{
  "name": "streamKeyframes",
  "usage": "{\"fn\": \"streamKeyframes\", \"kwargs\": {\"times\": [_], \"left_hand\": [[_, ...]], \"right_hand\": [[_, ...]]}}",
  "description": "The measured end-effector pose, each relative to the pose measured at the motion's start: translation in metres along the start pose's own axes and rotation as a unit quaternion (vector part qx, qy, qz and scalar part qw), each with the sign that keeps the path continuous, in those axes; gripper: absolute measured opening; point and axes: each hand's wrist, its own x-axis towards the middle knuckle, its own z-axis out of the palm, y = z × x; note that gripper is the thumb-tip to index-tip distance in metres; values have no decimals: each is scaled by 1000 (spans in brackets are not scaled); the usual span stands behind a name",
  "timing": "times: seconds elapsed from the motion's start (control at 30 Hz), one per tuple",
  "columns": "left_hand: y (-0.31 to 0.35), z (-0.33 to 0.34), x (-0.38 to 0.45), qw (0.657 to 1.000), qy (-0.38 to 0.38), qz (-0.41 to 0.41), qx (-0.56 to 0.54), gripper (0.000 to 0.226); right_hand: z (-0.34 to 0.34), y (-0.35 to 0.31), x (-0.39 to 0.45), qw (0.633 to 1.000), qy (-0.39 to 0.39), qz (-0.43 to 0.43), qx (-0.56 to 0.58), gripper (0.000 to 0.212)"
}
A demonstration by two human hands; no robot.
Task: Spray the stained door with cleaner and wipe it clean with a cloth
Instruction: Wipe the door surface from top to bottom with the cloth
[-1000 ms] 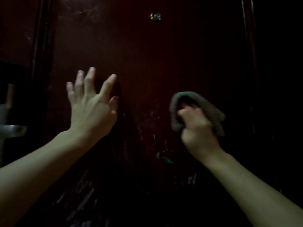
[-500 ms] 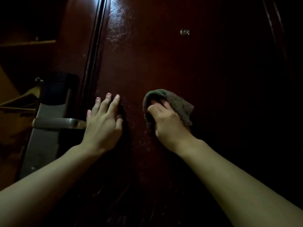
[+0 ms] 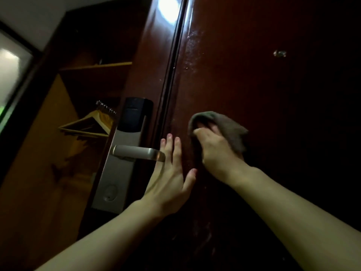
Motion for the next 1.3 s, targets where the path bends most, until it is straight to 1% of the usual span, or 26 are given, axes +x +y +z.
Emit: {"fn": "streamKeyframes", "kwargs": {"times": [0.07,0.1,0.13,0.2,0.23,0.27,0.3,0.37,0.43,0.47,0.57,0.63,0.67,0.7,0.77,0.83,0.87,0.9,0.93,1.0,1.07,1.1,1.13,1.17,1.23,1.3], "left_hand": [[-7,0,-3,1000,-9,6,10,88],[-10,-1,-4,1000,-14,10,10,89],[-11,-1,-4,1000,-19,12,9,91],[-13,-2,-5,1000,-19,16,9,93],[-14,-2,-5,1000,-19,19,11,93],[-14,-3,-5,1000,-19,22,9,93],[-14,-3,-6,999,-18,26,4,93],[-16,-4,-6,999,-10,29,-18,95],[-19,-4,-6,998,-5,41,-37,99],[-21,-5,-8,998,-5,55,-35,102],[-32,-4,-25,993,-27,116,-11,115],[-36,-5,-41,991,-50,122,-23,115],[-37,-5,-46,992,-57,112,-26,114],[-37,-6,-49,993,-60,100,-23,113],[-34,-8,-50,995,-65,79,-14,112],[-28,-9,-50,995,-72,63,-14,109],[-25,-9,-50,996,-74,53,-20,108],[-23,-9,-50,996,-72,43,-29,107],[-22,-9,-51,996,-66,33,-40,105],[-23,-7,-53,996,-48,23,-65,103],[-24,-6,-55,996,-43,18,-81,101],[-24,-5,-56,996,-45,19,-80,101],[-24,-5,-58,996,-46,22,-75,100],[-23,-6,-59,996,-46,24,-71,98],[-21,-8,-60,996,-45,16,-80,94],[-19,-12,-59,994,-46,7,-102,87]], "right_hand": [[9,-2,4,993,-77,-89,13,29],[10,3,4,989,-98,-106,18,33],[9,9,5,989,-95,-113,20,36],[-1,15,17,997,-41,-60,35,37],[-5,13,26,999,-6,-30,15,37],[-6,9,37,1000,5,0,-19,38],[-7,3,48,999,-1,20,-36,40],[1,-13,58,999,-30,20,-4,35],[14,-23,43,997,-53,-23,49,28],[19,-26,25,995,-63,-57,61,29],[23,-25,-39,986,-75,-143,37,35],[22,-17,-64,981,-106,-164,13,37],[20,-11,-67,983,-93,-155,18,35],[16,-3,-64,990,-60,-123,32,32],[-3,8,-48,999,23,6,35,31],[-19,13,-31,986,40,146,-65,34],[-19,9,-30,976,43,184,-112,37],[-16,-1,-31,973,43,184,-133,41],[-8,-16,-36,979,27,152,-134,46],[22,-42,-56,994,-44,29,-100,51],[35,-57,-85,989,-123,-50,-62,43],[33,-54,-96,988,-124,-66,-62,40],[26,-49,-103,991,-95,-64,-74,41],[22,-38,-108,992,-69,-38,-96,43],[7,-14,-111,990,-35,52,-127,49],[-3,0,-112,984,-22,145,-106,52]]}}
